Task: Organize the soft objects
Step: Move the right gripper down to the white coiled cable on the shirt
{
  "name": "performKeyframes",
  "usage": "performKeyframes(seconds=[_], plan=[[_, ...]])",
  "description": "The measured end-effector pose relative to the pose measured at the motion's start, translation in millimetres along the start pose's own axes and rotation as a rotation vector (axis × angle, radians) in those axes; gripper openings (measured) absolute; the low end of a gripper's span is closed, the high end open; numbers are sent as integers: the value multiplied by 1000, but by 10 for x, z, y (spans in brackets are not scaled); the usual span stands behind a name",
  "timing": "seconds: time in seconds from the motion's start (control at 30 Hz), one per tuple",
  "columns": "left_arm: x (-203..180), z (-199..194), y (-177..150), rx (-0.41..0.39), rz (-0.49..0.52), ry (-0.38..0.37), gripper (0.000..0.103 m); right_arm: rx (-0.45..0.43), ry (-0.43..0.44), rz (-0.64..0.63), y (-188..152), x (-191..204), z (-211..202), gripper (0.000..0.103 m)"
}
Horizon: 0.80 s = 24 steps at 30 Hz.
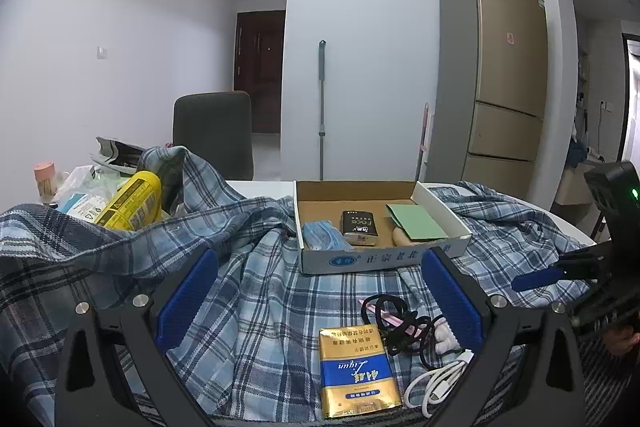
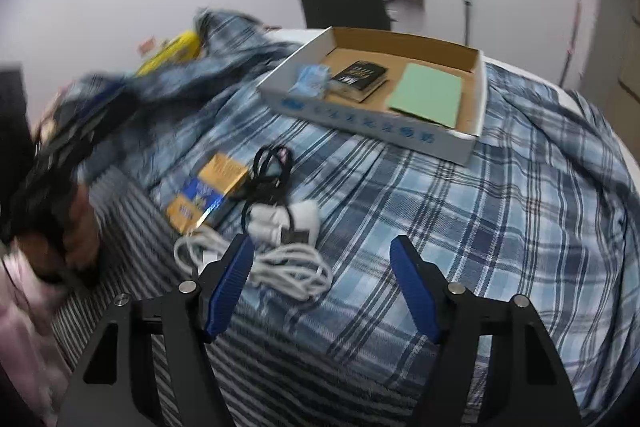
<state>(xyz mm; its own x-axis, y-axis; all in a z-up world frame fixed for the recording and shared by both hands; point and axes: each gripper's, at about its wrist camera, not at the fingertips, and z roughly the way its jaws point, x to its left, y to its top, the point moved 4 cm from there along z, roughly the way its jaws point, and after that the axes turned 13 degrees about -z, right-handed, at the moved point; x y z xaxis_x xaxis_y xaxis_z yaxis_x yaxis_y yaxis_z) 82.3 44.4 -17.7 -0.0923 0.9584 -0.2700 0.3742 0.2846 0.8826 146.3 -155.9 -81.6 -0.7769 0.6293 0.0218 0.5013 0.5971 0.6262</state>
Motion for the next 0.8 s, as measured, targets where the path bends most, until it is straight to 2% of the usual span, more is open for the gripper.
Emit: performKeyframes(seconds=[0.07,0.23,0.37,0.6,0.8], plan=[[12,8,2,6,-7,0,103,42,5,-27,-34,67,60,57],[49,-8,20,5,-27,2,103,80,53,-49,-23,246,137,55],[87,-39,39,-7,-46,1,103,96,20,-175,22,453,130,42],[42,-82,32,-8,-29,-19,103,156,-29,-358,98,679,252,38],[37,-84,27,-5,-33,-17,103,215,82,-467,135,746,377,38]])
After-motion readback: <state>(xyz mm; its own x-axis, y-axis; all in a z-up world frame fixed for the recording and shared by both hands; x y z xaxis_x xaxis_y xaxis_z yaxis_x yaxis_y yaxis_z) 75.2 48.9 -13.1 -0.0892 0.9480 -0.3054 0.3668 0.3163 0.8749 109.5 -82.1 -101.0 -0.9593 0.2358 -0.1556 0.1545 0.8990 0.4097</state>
